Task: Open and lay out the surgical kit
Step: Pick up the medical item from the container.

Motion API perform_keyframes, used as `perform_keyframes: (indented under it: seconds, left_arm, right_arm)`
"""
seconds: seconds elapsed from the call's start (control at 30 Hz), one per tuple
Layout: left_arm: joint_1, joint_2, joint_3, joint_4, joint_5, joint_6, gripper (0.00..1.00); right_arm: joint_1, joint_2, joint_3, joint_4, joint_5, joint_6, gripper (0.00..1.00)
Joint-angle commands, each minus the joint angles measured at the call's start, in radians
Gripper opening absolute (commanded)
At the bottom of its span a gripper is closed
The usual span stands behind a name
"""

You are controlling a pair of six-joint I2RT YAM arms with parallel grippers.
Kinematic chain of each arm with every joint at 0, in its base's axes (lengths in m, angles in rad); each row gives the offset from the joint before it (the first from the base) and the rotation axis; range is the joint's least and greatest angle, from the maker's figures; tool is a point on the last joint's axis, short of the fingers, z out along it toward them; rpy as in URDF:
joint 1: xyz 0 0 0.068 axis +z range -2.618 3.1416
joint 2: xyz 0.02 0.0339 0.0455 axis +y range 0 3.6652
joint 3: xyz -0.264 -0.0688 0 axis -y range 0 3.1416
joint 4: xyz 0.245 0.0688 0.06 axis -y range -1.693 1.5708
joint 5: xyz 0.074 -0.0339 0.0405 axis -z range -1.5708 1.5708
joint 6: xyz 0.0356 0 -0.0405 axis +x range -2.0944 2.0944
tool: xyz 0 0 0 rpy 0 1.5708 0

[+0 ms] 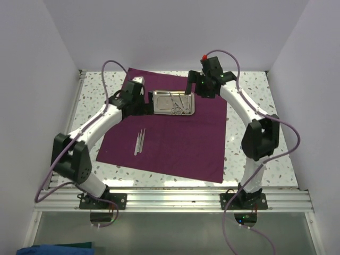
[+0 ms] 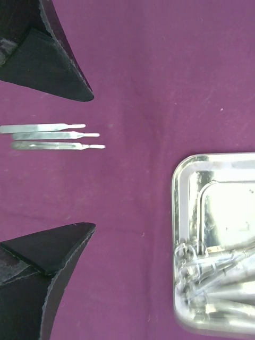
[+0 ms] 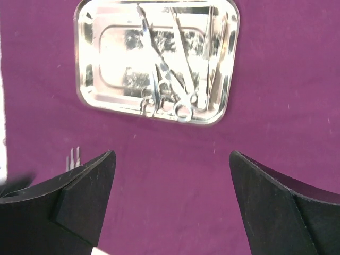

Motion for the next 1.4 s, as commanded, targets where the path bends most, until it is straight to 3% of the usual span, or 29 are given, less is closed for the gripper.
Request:
perform_keyframes:
  seconds: [0.0, 0.07, 0.17, 0.23, 0.3, 0.37, 0.47, 0.63, 0.83, 0.97, 1.37]
  left_arm:
    - [-0.025, -0.284, -0.079, 0.085, -0.093, -0.049, 0.99]
    - [-0.012, -0.372, -0.147, 0.172, -0.098, -0.09, 0.99]
    - [0.078, -0.487, -0.274, 0.291, 0.278, -0.104, 1.0]
    - [0.055, -0.48, -0.244, 0.224, 0.209, -0.108, 0.95]
    - [0.032, -0.458, -0.173, 0.081, 0.047, -0.101, 0.93]
    - [0.032, -0.458, -0.136, -0.006, -0.058, -0.101, 0.99]
    - [0.031, -0.507, -0.127, -0.026, -0.15, -0.1, 1.0]
    - [0.032, -0.619, -0.248, 0.004, -0.147, -0.052, 0.99]
    - [0.032, -0.544, -0.224, -0.082, -0.095, 0.017, 0.91]
    - [0.032, -0.53, -0.256, -0.065, -0.071, 0.006, 0.9]
    - [0.032, -0.564, -0.305, -0.129, -0.058, -0.022, 0.86]
  right_arm:
    - [0.005, 0.066, 0.132, -0.023, -0.022, -0.043, 0.91]
    - [0.015, 0.12, 0.195, -0.038, -0.002, -0.064, 0.91]
    - [0.017, 0.162, 0.227, -0.048, 0.008, -0.055, 0.91]
    - [0.017, 0.171, 0.232, -0.042, 0.004, -0.048, 0.91]
    - [0.019, 0.188, 0.246, -0.043, 0.002, -0.048, 0.91]
    - [0.022, 0.204, 0.256, -0.048, 0.01, -0.046, 0.91]
    - [0.022, 0.234, 0.263, -0.037, 0.01, -0.049, 0.91]
    - [0.037, 0.27, 0.293, -0.003, 0.047, -0.049, 0.91]
    - [0.039, 0.339, 0.379, -0.051, 0.125, -0.092, 0.92]
    - [0.039, 0.382, 0.407, -0.071, 0.157, -0.118, 0.92]
    - [0.078, 0.531, 0.552, -0.077, 0.096, -0.124, 0.89]
